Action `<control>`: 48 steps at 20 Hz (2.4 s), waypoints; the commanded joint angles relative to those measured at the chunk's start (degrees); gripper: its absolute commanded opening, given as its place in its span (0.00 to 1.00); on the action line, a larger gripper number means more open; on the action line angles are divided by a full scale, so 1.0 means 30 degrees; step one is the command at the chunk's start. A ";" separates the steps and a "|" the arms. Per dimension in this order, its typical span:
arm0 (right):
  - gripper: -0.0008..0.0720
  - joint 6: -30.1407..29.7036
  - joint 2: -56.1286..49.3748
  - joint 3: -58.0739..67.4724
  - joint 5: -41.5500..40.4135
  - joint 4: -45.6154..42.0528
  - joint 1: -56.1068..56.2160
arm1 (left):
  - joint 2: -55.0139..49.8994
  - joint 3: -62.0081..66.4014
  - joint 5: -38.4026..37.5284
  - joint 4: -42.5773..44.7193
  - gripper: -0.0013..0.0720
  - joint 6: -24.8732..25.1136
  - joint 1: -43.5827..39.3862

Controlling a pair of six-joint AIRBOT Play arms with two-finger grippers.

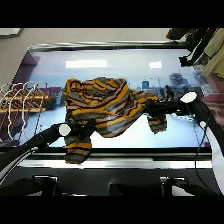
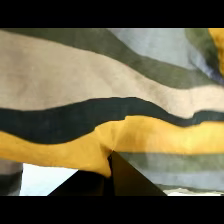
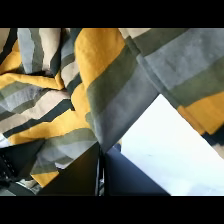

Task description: Fold the clothes and pants, and hang the long-sleeved shirts on hangers.

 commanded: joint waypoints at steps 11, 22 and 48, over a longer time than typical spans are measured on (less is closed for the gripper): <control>0.05 0.8786 1.2386 -0.0015 1.4243 -0.6149 0.0022 | 1.1708 0.0182 -1.6291 0.1151 0.05 0.5151 0.1705; 0.05 1.2495 1.0003 -0.0015 0.4787 -0.5457 0.0022 | 0.5814 0.4408 -1.1271 0.0663 0.05 0.3344 0.1989; 0.59 0.8444 0.5391 -0.3344 -0.2098 -1.3070 0.8998 | -0.0707 0.9092 -1.1701 0.9216 0.83 0.6805 0.0947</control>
